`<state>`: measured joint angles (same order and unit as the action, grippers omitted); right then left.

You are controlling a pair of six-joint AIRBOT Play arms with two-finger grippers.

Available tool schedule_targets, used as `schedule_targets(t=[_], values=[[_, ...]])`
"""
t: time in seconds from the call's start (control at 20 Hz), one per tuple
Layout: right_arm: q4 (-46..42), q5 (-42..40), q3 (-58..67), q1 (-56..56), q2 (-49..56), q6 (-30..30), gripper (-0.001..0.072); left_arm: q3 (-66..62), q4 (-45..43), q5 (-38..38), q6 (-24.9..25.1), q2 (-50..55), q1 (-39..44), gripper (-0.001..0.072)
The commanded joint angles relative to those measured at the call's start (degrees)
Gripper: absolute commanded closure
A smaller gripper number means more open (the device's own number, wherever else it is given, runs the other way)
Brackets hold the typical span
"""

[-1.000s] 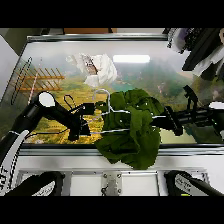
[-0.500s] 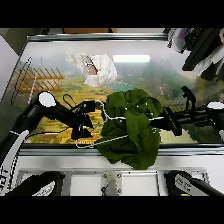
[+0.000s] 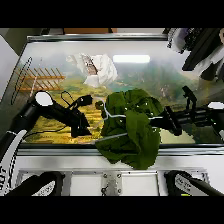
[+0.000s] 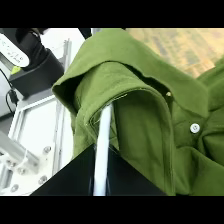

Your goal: Fold the clothes and pants, and hang the long-sleeved shirts on hangers.

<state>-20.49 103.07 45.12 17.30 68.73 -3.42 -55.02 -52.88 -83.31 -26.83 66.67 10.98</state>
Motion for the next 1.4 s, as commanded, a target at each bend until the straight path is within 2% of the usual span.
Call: schedule_targets(t=[0.0, 0.1, 0.4, 0.55, 0.65, 0.75, 0.8, 0.85, 0.9, 0.95, 1.0, 1.15, 1.35], values=[[0.2, -0.9, 0.1, 0.0, 0.0, 0.2, 0.0702, 0.0, 0.2, 0.1, -3.7, -1.7, -3.2, 0.0294], [0.2, -0.9, 0.1, 0.0, 0.0, 0.1, 0.0702, 0.0, 0.1, 0.5, -4.2, -3.8, -4.5, 0.0294], [2.8, -1.2, 0.1, 0.0, -0.2, 0.1, 0.0703, 0.0, 0.1, 3.6, -11.3, -9.9, -11.4, 0.0294], [9.2, -1.7, 0.5, 0.1, -1.4, 0.1, 0.0704, 0.0, 0.1, 7.4, -19.2, -13.6, -17.0, 0.0294], [9.2, -4.8, 1.1, 0.1, -3.0, 0.2, 0.0703, 0.0, -0.1, 9.0, -24.8, -15.9, -21.0, 0.0295], [9.3, -8.2, 1.2, 0.1, -5.0, 0.5, 0.0703, 0.2, -1.8, 8.7, -35.5, -17.9, -23.6, 0.0295], [9.3, -9.7, 1.2, 0.1, -6.0, 1.1, 0.0703, 0.9, -3.8, 8.4, -39.3, -18.9, -23.7, 0.0294], [9.4, -10.9, 1.2, 0.1, -6.9, 1.7, 0.0703, 2.5, -4.6, 8.0, -40.8, -19.8, -23.4, 0.0291], [9.5, -11.8, 1.2, 0.1, -7.8, 1.9, 0.0703, 4.9, -4.2, 7.8, -41.7, -20.8, -22.8, 0.0253], [9.5, -12.6, 1.2, 0.1, -8.5, 1.9, 0.0703, 8.1, -4.0, 7.9, -44.3, -21.9, -21.3, 0.0015], [9.6, -13.6, 1.2, 0.1, -9.3, 2.4, 0.0703, 11.2, -4.1, 8.5, -48.0, -22.9, -19.7, -0.0011], [11.6, -16.7, 1.2, 0.1, -11.0, 3.5, 0.0703, 20.5, -4.0, 12.3, -61.5, -25.1, -14.6, -0.001], [14.6, -17.8, 1.2, 0.1, -11.9, 3.5, 0.0704, 28.3, -3.9, 18.1, -70.8, -25.8, -1.6, -0.0009]])
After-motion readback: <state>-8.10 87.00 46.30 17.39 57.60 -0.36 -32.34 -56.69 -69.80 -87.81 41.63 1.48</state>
